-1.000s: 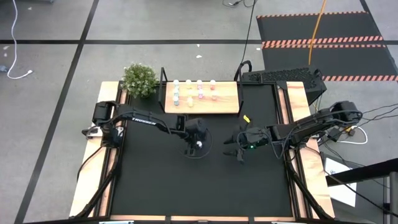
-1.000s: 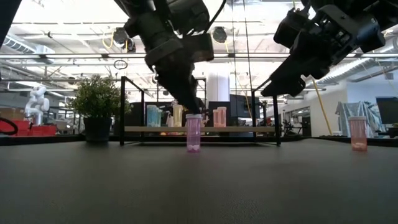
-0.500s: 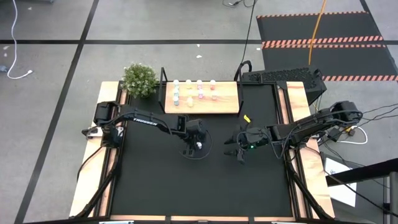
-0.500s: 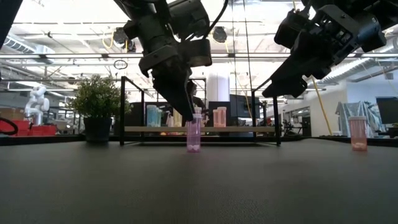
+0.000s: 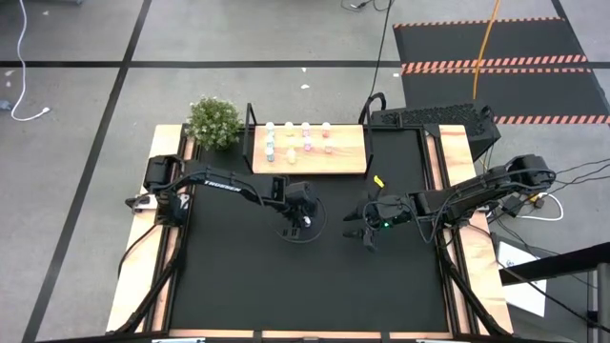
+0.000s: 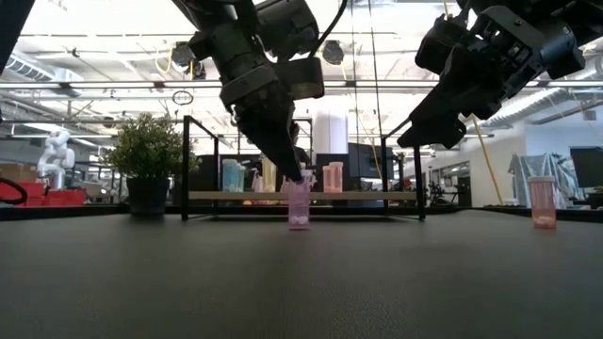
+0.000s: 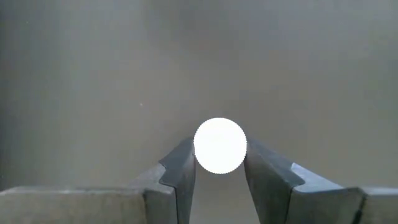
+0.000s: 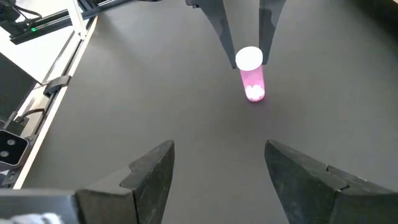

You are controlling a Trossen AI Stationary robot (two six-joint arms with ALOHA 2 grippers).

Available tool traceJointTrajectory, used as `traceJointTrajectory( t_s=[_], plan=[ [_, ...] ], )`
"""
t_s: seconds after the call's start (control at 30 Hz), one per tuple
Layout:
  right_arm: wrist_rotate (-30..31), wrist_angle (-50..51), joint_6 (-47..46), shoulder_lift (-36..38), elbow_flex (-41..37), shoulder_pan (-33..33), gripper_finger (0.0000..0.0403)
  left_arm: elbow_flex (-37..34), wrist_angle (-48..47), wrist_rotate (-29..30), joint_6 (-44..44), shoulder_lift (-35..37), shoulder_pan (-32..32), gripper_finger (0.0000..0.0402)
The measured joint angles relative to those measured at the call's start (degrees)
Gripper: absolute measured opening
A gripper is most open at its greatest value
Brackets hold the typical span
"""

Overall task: Pick and place medicine bottles onto shelf by color
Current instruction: Put the pink pill bottle on the shelf

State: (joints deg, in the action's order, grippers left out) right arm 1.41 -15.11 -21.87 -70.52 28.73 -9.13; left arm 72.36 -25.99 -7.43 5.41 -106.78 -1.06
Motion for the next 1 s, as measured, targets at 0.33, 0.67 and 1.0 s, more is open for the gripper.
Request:
traceJointTrajectory(
  t_s=[0.33,0.67,1.0],
  plan=[
    [0.11,0.00,0.00,0.00,0.00,0.00,0.0247,7.05,-1.45,0.01,-5.09,0.00,-4.92,0.0125],
    [1.77,0.24,0.00,0.00,0.00,0.04,0.0247,17.29,-8.22,4.32,5.77,0.11,-17.93,0.0125],
    [1.51,3.06,-2.56,0.00,-0.02,0.89,0.0247,13.19,-8.32,0.36,6.90,0.02,-25.87,0.0124]
  ],
)
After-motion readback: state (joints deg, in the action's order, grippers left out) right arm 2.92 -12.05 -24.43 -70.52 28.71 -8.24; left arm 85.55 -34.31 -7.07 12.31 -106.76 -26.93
